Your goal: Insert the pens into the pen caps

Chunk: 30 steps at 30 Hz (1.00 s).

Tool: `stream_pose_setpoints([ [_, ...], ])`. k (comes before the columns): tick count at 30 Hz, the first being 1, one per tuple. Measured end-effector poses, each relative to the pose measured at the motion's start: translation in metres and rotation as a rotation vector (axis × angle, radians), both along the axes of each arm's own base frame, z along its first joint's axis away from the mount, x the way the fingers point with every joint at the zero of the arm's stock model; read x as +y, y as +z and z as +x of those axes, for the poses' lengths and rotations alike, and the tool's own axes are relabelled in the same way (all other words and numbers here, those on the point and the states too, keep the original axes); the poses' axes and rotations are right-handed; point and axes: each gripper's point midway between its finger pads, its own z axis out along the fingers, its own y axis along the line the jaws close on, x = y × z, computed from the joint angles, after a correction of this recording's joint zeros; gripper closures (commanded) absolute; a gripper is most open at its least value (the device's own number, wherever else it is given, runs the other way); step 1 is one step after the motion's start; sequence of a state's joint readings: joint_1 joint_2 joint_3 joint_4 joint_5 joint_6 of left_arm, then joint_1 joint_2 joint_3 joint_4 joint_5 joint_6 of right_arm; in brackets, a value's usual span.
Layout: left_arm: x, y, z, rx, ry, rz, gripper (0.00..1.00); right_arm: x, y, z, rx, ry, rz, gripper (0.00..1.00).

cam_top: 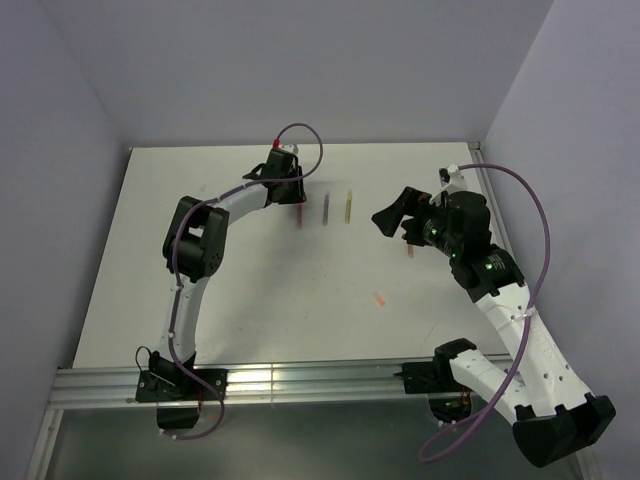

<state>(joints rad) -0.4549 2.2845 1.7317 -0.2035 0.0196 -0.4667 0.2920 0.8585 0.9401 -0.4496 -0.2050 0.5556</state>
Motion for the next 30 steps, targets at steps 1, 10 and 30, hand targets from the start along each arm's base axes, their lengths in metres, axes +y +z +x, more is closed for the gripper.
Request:
stream_pose_setpoints([
  [1,0.0,0.0,0.0,0.001,0.0,0.001,0.58,0.0,0.0,0.0,0.0,-0.001,0.0,0.04],
  [10,0.001,0.006,0.001,-0.009,0.002,-0.002,0.55,-0.008,-0.006,0.003,0.015,-0.036,-0.025,0.07],
  [30,0.042,0.137,-0.063,-0.203,0.15,-0.263,0.57,-0.105,-0.162,0.063,0.504,-0.384,-0.174,0.38],
])
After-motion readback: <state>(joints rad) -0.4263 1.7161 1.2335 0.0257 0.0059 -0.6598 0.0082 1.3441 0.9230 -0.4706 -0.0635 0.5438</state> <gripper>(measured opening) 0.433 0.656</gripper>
